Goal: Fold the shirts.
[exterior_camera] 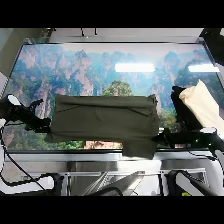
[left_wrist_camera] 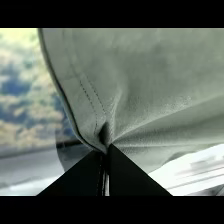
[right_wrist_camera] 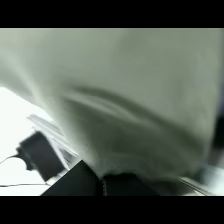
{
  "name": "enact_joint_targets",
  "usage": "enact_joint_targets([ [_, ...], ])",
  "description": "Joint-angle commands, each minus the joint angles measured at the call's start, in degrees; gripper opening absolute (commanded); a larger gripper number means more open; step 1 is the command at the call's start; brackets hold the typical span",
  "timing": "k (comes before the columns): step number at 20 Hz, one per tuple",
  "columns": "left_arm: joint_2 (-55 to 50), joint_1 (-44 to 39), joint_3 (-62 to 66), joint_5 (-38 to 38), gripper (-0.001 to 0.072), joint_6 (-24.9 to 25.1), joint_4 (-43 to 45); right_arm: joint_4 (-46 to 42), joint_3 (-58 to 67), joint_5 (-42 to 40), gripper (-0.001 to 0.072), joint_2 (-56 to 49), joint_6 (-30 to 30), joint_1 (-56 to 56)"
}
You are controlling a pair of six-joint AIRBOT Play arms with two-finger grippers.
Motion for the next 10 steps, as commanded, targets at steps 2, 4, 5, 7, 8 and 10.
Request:
enact_joint_targets([
  [2, 0.0, -0.3, 4.5, -1.3, 0.0016, -0.4, 0.8, 12.1, 10.6, -3.7, 0.0021, -0.4, -4.8, 4.4],
  [4, 0.0, -2.1, 9.5, 0.3, 0.0016, -0.5, 0.7, 12.5, 18.9, -8.6, 0.0022, -5.8, -5.5, 8.0],
  [5, -0.2, -3.3, 12.1, 1.8, 0.0016, -0.5, 0.7, 12.5, 23.0, -9.7, 0.0021, -9.4, -6.7, 9.6],
  [7, -2.4, -5.8, 17.2, 2.9, 0.0016, -0.5, 0.7, 12.5, 31.2, -11.6, 0.0021, -18.3, -8.3, 12.8],
  [8, -4.5, -7.1, 19.5, 2.8, 0.0016, -0.5, 0.8, 12.5, 34.2, -12.7, 0.0022, -22.3, -9.1, 13.9],
  [10, -9.1, -8.9, 23.1, 2.9, 0.0016, -0.5, 1.0, 12.5, 39.0, -15.2, 0.0022, -29.8, -11.9, 15.3],
])
